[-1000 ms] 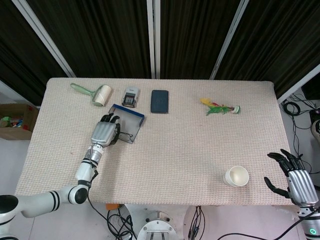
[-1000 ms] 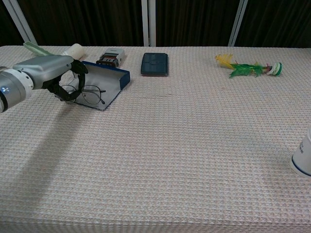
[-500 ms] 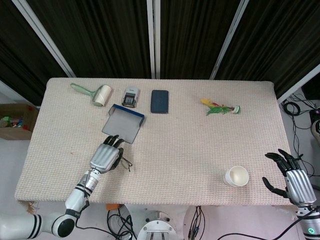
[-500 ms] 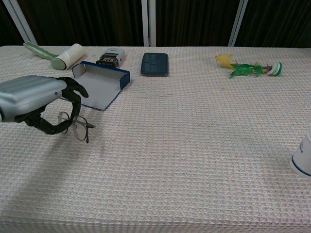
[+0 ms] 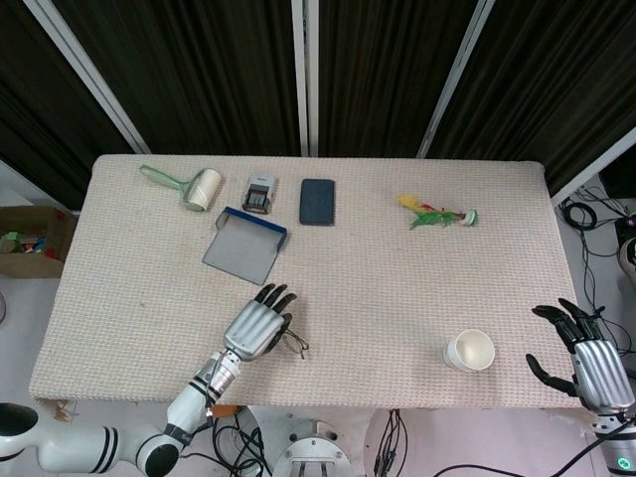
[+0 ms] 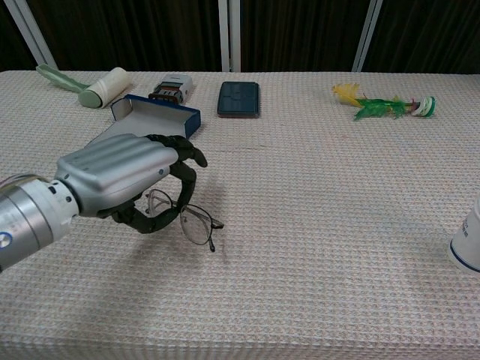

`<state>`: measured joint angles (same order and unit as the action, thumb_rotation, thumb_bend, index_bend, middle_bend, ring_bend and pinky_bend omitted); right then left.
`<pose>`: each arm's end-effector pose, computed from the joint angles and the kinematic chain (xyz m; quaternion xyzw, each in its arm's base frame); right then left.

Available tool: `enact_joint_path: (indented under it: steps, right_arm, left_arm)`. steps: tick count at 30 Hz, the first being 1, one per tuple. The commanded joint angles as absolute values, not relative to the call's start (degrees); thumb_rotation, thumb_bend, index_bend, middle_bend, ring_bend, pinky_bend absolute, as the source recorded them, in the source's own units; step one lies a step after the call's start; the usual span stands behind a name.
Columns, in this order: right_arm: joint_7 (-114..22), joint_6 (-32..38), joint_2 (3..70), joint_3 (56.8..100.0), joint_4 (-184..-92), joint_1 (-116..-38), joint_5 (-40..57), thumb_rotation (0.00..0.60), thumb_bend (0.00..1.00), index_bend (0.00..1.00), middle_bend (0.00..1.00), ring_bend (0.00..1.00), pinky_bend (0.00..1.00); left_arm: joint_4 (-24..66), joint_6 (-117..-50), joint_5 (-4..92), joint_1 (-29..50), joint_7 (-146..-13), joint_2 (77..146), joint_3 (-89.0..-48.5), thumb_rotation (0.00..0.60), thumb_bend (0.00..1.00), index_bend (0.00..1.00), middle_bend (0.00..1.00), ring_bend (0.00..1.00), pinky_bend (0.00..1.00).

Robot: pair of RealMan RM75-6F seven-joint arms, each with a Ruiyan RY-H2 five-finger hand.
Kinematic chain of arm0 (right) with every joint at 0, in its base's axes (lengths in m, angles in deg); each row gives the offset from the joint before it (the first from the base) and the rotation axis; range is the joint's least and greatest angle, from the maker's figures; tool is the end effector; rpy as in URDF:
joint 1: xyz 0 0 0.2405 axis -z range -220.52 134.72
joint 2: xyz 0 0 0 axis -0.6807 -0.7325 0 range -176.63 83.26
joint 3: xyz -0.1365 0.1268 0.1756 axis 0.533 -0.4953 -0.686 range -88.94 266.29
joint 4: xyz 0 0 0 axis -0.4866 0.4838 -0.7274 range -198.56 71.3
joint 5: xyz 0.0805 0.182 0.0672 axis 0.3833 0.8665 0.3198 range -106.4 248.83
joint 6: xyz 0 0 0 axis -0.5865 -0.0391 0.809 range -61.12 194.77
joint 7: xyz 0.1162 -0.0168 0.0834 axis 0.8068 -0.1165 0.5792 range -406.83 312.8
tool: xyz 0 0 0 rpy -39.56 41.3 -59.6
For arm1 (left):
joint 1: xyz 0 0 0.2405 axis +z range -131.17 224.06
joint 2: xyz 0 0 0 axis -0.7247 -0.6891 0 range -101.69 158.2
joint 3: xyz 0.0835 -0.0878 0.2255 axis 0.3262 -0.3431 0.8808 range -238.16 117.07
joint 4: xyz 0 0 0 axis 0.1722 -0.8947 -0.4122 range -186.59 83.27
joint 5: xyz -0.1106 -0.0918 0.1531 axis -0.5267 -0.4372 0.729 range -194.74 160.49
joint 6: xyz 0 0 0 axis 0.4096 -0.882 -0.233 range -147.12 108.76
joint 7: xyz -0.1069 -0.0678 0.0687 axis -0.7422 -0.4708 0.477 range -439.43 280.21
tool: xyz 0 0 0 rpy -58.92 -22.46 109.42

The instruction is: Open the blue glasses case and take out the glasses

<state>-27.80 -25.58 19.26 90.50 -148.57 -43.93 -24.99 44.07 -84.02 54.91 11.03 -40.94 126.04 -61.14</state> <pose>-0.3188 -0.1422 0.1550 0.5788 -0.4329 0.4773 0.4998 -0.1136 0.2364 -0.0660 -0.8002 -0.3075 -0.3647 0.3634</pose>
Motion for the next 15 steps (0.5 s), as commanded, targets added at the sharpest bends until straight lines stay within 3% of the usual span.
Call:
enact_joint_path:
  steps: [1,4,8,15]
  right_arm:
    - [-27.5,-25.5,19.3,90.5,-148.4,-43.9,-24.8,0.600,0.22,0.23,0.24,0.07,0.18]
    - [-27.1,-25.4,19.4,90.4,-148.0,-43.9,-24.7,0.600,0.22,0.23,0.24,0.07,0.18]
    - [-26.8,-25.3,19.4,90.2,-147.9,-44.1,-24.7,0.600,0.22,0.23,0.24,0.07,0.18]
    - [-25.9,-24.5,18.7,90.0,-147.8,-44.4,-23.9,0.600,0.23,0.23,0.24,0.07,0.18]
  left_arm:
    - [43.7,-84.0,55.1,10.9,-41.0,126.5,-61.6,0.600,0.48,0.32,0.09,0.05,0.12]
    - [44.1,-84.4,55.0,11.2,-41.9,126.1,-62.2,0.600,0.41,0.19,0.08,0.05,0.12]
    - [44.9,-86.0,54.4,12.3,-43.9,124.4,-63.5,0.600,0.39,0.18,0.08,0.05,0.12]
    - [44.1,-95.1,53.3,16.7,-49.4,116.8,-69.2,0.600,0.35,0.18,0.09,0.05,0.12]
